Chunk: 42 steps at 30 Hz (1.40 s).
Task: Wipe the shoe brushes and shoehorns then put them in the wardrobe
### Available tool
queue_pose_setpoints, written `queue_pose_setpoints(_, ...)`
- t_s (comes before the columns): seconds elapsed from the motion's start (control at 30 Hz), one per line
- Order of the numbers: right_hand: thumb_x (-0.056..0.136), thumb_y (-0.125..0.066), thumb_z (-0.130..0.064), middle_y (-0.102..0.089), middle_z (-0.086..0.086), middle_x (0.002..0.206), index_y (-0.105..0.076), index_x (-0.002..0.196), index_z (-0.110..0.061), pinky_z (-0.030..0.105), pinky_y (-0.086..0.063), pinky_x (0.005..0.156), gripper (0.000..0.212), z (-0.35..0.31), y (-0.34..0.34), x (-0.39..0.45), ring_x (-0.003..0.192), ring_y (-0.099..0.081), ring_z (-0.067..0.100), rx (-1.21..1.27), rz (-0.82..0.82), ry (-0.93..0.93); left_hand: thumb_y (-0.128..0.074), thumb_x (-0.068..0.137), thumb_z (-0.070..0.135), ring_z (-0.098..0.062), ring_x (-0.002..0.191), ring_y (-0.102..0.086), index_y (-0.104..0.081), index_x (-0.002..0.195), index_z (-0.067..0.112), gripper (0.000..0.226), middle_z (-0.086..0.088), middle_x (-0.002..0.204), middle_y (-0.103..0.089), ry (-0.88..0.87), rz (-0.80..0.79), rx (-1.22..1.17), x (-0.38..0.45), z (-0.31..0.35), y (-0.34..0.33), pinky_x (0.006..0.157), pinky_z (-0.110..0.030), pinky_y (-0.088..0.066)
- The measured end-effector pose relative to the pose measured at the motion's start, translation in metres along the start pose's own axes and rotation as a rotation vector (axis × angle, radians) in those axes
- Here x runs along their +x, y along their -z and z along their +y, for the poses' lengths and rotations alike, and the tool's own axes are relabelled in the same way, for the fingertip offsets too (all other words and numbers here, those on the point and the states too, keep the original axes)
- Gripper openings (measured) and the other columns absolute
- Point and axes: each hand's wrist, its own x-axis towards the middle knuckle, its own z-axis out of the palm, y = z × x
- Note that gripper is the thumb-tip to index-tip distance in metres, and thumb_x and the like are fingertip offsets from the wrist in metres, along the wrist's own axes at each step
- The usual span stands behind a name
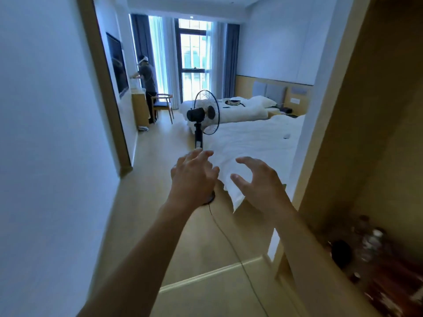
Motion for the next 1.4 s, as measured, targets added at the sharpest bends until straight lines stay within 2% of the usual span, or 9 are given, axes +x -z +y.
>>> queue_pose_setpoints(0.1, 0.095, -0.063, -0.034, -0.056, 0.001, 0.14, -0.054, 0.138, -0.024, 0.017, -0.033, 0.091, 0.045, -0.012, -0.037, 0.032, 0.126, -0.052, 0.018, 0.018, -0.038, 0.032, -0.053, 0.095, 0.037, -0.023, 0.136, -0.037, -0.048, 0.139, 0.028, 0.045, 0.003, 0.15, -0.041, 0.042, 0.043, 0.019, 0.022, -0.038, 0.007, 0.112, -0.046, -0.031)
queue_pose_setpoints(0.23, 0.095, -0.062, -0.035, -0.054, 0.002, 0.142, -0.053, 0.139, -0.023, 0.025, -0.037, 0.101, 0.047, -0.016, -0.09, 0.087, 0.129, -0.05, 0.019, 0.05, -0.094, 0.073, -0.054, 0.095, 0.037, -0.022, 0.138, -0.036, -0.048, 0.139, 0.028, 0.045, 0.002, 0.15, -0.042, 0.105, 0.073, 0.065, 0.061, -0.088, 0.004, 0.113, -0.046, -0.027)
queue_pose_setpoints(0.43, 0.092, -0.062, -0.04, -0.056, -0.001, 0.14, -0.054, 0.137, -0.025, 0.034, -0.039, 0.107, 0.048, -0.013, -0.168, 0.206, 0.13, -0.05, 0.017, 0.077, -0.175, 0.145, -0.054, 0.095, 0.037, -0.022, 0.133, -0.043, -0.05, 0.136, 0.027, 0.043, 0.003, 0.147, -0.046, 0.225, 0.119, 0.131, 0.153, -0.157, -0.005, 0.11, -0.048, -0.033)
queue_pose_setpoints(0.53, 0.092, -0.062, -0.041, -0.055, 0.0, 0.14, -0.054, 0.138, -0.026, 0.031, -0.039, 0.103, 0.048, -0.014, -0.195, 0.272, 0.128, -0.05, 0.017, 0.121, -0.213, 0.175, -0.054, 0.095, 0.036, -0.022, 0.132, -0.045, -0.051, 0.135, 0.026, 0.042, 0.003, 0.143, -0.05, 0.254, 0.144, 0.146, 0.208, -0.183, -0.005, 0.109, -0.047, -0.035)
queue_pose_setpoints(0.63, 0.093, -0.062, -0.04, -0.055, 0.001, 0.14, -0.053, 0.138, -0.026, 0.026, -0.035, 0.097, 0.049, -0.014, -0.22, 0.33, 0.129, -0.049, 0.017, 0.119, -0.224, 0.215, -0.055, 0.095, 0.036, -0.022, 0.135, -0.041, -0.05, 0.137, 0.026, 0.043, 0.003, 0.146, -0.048, 0.283, 0.194, 0.166, 0.252, -0.21, -0.008, 0.11, -0.042, -0.03)
queue_pose_setpoints(0.8, 0.093, -0.061, -0.042, -0.054, 0.0, 0.141, -0.052, 0.139, -0.027, 0.029, -0.035, 0.093, 0.049, -0.01, -0.265, 0.405, 0.13, -0.048, 0.018, 0.112, -0.26, 0.217, -0.055, 0.096, 0.037, -0.023, 0.135, -0.041, -0.049, 0.138, 0.027, 0.044, 0.003, 0.147, -0.046, 0.335, 0.188, 0.172, 0.317, -0.256, -0.023, 0.11, -0.042, -0.031)
queue_pose_setpoints(1.03, 0.093, -0.063, -0.04, -0.053, 0.0, 0.142, -0.052, 0.139, -0.026, 0.025, -0.032, 0.094, 0.05, -0.002, -0.341, 0.497, 0.132, -0.047, 0.018, 0.107, -0.252, 0.193, -0.055, 0.095, 0.037, -0.021, 0.137, -0.039, -0.046, 0.14, 0.028, 0.046, 0.003, 0.148, -0.045, 0.318, 0.166, 0.135, 0.418, -0.334, -0.054, 0.112, -0.046, -0.032)
queue_pose_setpoints(1.13, 0.093, -0.062, -0.04, -0.053, -0.001, 0.142, -0.052, 0.139, -0.026, 0.026, -0.033, 0.1, 0.05, -0.005, -0.38, 0.545, 0.133, -0.046, 0.016, 0.094, -0.253, 0.176, -0.054, 0.095, 0.039, -0.022, 0.138, -0.038, -0.045, 0.14, 0.029, 0.047, 0.003, 0.149, -0.043, 0.316, 0.153, 0.11, 0.468, -0.379, -0.063, 0.112, -0.05, -0.033)
queue_pose_setpoints(1.4, 0.093, -0.061, -0.044, -0.051, -0.004, 0.143, -0.05, 0.141, -0.028, 0.023, -0.03, 0.099, 0.051, -0.048, -0.484, 0.701, 0.133, -0.044, 0.014, 0.074, -0.215, 0.119, -0.053, 0.096, 0.037, -0.02, 0.138, -0.037, -0.046, 0.139, 0.031, 0.044, 0.005, 0.148, -0.044, 0.234, 0.118, 0.08, 0.627, -0.503, -0.05, 0.113, -0.05, -0.029)
